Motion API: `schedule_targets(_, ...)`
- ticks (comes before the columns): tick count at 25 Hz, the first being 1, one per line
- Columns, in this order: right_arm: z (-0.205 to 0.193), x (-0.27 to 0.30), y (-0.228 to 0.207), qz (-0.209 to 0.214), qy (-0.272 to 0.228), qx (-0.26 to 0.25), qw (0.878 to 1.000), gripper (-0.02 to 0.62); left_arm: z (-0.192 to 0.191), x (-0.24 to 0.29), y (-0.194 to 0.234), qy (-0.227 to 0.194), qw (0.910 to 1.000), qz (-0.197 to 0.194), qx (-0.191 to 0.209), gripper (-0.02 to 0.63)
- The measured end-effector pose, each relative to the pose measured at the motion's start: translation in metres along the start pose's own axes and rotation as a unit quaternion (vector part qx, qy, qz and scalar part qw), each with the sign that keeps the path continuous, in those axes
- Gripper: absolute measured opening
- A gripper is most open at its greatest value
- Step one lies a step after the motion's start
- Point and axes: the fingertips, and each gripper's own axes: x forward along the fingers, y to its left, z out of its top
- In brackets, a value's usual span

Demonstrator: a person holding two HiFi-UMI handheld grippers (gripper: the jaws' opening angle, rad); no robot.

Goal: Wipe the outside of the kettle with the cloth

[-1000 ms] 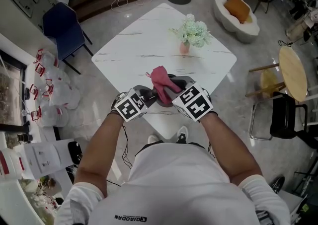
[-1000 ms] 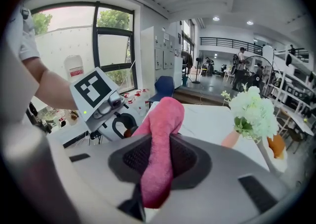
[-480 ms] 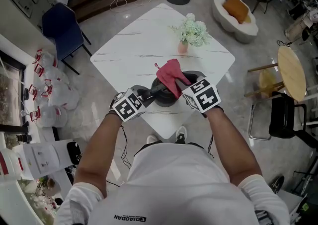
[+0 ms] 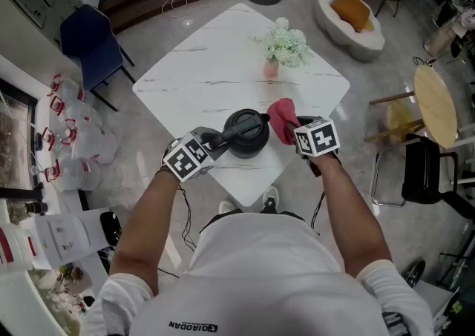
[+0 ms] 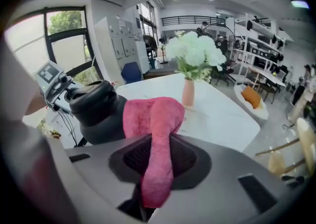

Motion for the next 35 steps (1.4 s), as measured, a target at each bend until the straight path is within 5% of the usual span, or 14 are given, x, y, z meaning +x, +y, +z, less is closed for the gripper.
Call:
schedule_targets(4, -0.035, -0.007, -0.025, -0.022, 0.010, 0.055, 0.998, 0.094, -0.001, 0.000, 0.002, -0.012, 0.9997, 0.000, -0.022, 0.100)
schedule_targets(10, -0.028, -0.044, 0.003, 0.041, -0.069, 0.074, 0.994, 0.100, 0.005, 0.001, 0.000, -0.030, 0.9978, 0.006, -0.058, 0.101)
schedule_targets(18, 0.015, -0.088, 0.052, 0.059, -0.142, -0.023, 0.988, 0.100, 0.013, -0.003, 0.034, -0.034, 0.9806, -0.025, -0.191, 0.100)
schedule_targets(27, 0.114, -0.066, 0.058, -0.044, -0.150, -0.160, 0.975, 0.100, 0.031, -0.002, 0.076, -0.033, 0.9550, -0.074, -0.285, 0.097)
schedule_targets(30, 0.147, -0.054, 0.076, -0.107, -0.156, -0.282, 0.941, 0.100, 0.034, -0.001, 0.076, -0.032, 0.9549, -0.077, -0.285, 0.097)
schedule_targets(35, 0.125, -0.008, 0.140, -0.111, -0.130, -0.528, 0.832, 0.098, 0.034, -0.001, 0.080, -0.031, 0.9540, -0.078, -0.288, 0.097)
